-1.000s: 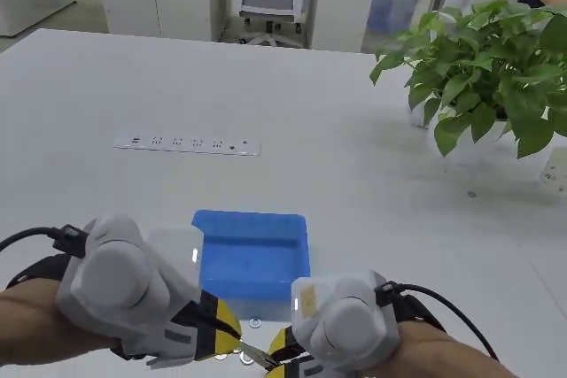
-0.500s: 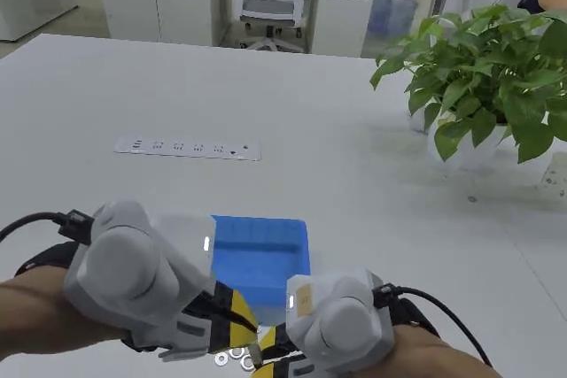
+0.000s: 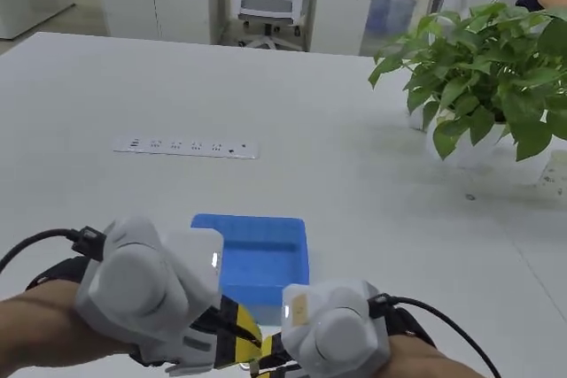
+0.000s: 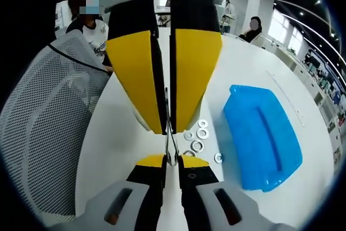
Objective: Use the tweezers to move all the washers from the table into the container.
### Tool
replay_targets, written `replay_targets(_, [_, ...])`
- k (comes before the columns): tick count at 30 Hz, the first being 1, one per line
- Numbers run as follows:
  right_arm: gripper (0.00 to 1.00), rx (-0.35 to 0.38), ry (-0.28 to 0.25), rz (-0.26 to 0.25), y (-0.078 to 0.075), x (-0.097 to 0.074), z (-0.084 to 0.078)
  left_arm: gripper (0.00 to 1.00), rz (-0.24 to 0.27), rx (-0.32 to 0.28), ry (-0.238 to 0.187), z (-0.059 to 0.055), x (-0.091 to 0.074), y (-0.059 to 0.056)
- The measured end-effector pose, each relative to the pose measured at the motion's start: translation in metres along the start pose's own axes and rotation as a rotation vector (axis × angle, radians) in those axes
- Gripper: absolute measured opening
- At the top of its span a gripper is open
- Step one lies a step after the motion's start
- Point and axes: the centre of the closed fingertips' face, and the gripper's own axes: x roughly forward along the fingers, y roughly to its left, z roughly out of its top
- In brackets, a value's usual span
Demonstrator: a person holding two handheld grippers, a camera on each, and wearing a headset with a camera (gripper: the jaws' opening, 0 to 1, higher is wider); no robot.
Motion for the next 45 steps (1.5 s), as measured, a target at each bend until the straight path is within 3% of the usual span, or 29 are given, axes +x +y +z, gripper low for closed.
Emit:
replay_targets(20, [0.12,0.027,-0.039,-0.038,-0.011,0.001,0.011,0.06,0.01,0.047,0.024,0.0,-0.01,0.011])
replay_targets(36, [0.13,0.034,-0.038,-0.043,-0.017,0.007,0.007,0.06,0.0,0.042,0.035,-0.008,-0.007,0.018])
replay_targets(45, [0.14,0.06,-0.042,-0.043,-0.019,0.008,0.007,0.07,0.007,0.004,0.013,-0.008,-0.007,0.025])
